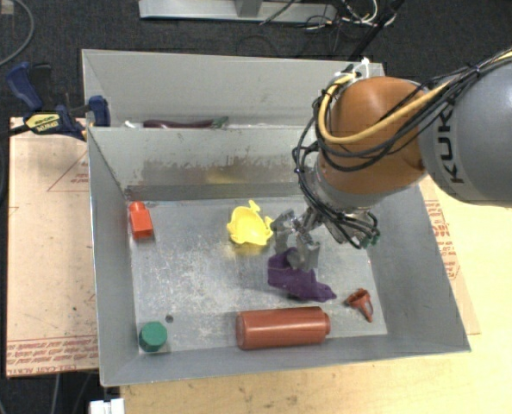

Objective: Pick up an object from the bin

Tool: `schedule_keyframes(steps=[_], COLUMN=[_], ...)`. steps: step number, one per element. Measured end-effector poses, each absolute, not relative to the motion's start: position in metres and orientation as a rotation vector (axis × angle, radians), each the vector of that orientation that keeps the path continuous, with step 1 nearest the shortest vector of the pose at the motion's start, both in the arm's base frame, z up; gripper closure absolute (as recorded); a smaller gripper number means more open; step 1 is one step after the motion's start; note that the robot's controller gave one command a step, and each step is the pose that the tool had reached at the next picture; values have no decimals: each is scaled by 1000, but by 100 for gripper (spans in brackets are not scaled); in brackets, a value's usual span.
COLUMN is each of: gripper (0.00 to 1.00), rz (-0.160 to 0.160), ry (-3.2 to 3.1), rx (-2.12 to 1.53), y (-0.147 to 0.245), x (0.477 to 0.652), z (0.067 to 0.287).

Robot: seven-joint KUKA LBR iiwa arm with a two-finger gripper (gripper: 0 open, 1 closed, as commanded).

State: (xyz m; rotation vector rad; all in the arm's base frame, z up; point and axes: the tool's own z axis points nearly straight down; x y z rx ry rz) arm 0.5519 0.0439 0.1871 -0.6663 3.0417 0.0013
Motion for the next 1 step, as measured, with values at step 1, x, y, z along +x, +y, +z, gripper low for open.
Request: schedule_keyframes(steps=[1], gripper=[100], rz=[0], ry=[3038], rx=[-619], y=[47], x=[575], z=[362])
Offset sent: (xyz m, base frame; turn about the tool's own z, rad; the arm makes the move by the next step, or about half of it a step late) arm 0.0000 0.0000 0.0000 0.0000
